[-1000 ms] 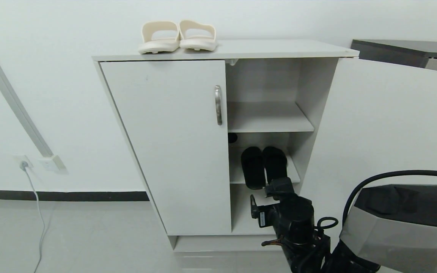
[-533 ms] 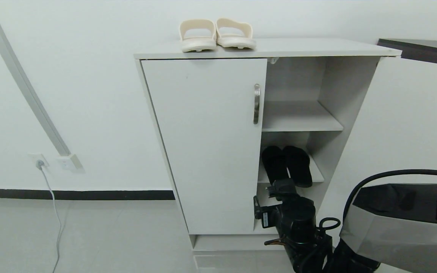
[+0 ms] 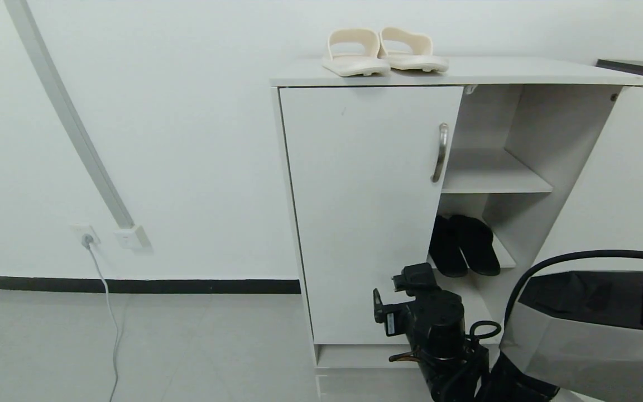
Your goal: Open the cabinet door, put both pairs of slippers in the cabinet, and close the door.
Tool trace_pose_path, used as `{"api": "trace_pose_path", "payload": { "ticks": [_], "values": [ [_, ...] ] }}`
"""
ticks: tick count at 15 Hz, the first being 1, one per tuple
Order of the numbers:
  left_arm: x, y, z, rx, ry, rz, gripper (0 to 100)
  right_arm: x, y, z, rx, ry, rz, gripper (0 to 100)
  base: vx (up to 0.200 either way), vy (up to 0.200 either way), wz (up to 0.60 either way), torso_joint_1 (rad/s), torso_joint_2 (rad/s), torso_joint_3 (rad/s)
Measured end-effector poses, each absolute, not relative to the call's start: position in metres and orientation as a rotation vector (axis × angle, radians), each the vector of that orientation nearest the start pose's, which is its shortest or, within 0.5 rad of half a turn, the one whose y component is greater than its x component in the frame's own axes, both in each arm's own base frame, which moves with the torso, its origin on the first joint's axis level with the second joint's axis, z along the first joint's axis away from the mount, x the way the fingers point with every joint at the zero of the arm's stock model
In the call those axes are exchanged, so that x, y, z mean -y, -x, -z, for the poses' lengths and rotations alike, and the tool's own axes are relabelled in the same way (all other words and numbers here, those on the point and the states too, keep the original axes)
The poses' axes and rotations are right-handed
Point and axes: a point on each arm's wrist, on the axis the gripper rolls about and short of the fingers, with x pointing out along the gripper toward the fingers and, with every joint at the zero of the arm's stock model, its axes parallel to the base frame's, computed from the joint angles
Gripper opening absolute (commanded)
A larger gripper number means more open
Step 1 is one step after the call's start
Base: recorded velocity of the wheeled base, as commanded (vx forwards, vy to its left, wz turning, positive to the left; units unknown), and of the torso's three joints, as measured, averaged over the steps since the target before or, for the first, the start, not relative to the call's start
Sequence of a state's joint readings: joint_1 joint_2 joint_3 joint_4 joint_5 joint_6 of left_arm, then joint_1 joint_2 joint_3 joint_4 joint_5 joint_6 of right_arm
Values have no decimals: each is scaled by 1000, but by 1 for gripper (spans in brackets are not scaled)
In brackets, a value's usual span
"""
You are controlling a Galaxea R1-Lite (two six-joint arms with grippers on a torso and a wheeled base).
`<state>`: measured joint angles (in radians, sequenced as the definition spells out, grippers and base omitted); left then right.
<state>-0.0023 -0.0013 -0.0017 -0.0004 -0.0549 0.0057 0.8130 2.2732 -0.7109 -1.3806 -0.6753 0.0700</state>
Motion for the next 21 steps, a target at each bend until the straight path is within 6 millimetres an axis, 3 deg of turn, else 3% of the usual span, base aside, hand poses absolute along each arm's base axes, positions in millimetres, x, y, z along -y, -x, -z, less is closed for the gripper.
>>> {"api": "trace_pose_path", "payload": {
  "ticks": [21],
  "values": [
    [1, 23, -76, 4, -6, 57, 0, -251, -269, -39, -80, 32, -129, 100, 0, 0, 0, 0, 0, 0]
  ]
}}
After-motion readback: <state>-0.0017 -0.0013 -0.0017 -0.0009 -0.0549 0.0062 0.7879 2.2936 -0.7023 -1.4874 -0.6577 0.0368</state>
